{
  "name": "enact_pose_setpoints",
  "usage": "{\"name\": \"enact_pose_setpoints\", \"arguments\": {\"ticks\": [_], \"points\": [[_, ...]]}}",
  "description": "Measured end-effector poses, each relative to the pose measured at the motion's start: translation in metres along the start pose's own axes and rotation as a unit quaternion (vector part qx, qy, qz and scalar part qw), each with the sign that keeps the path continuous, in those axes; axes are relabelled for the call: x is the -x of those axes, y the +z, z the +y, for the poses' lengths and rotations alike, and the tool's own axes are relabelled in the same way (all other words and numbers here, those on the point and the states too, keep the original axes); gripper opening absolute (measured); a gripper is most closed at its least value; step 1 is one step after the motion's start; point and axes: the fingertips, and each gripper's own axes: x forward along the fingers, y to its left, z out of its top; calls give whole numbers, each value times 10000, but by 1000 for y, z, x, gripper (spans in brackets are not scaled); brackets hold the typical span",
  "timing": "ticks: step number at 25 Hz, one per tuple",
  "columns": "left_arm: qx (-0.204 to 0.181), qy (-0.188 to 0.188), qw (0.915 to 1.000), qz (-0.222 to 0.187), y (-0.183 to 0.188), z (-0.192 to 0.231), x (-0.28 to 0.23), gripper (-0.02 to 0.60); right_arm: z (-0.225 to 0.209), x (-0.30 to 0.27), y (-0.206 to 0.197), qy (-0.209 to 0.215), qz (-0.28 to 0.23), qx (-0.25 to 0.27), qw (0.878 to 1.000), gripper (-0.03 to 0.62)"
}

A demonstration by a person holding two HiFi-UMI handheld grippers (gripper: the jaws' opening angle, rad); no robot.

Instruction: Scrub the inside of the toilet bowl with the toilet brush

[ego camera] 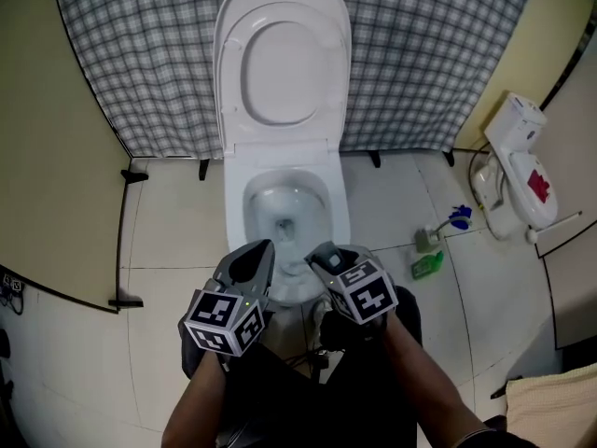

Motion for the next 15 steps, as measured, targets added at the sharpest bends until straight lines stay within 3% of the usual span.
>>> {"name": "enact_pose_setpoints", "arguments": {"ticks": [9, 15], "points": [[-23, -96, 9999, -77, 6, -21, 8, 9, 13, 44, 1, -57, 218, 271, 9994, 201], [8, -72, 10000, -64, 3, -24, 6, 9, 0, 39, -5, -179, 324, 314, 9988, 201]]}}
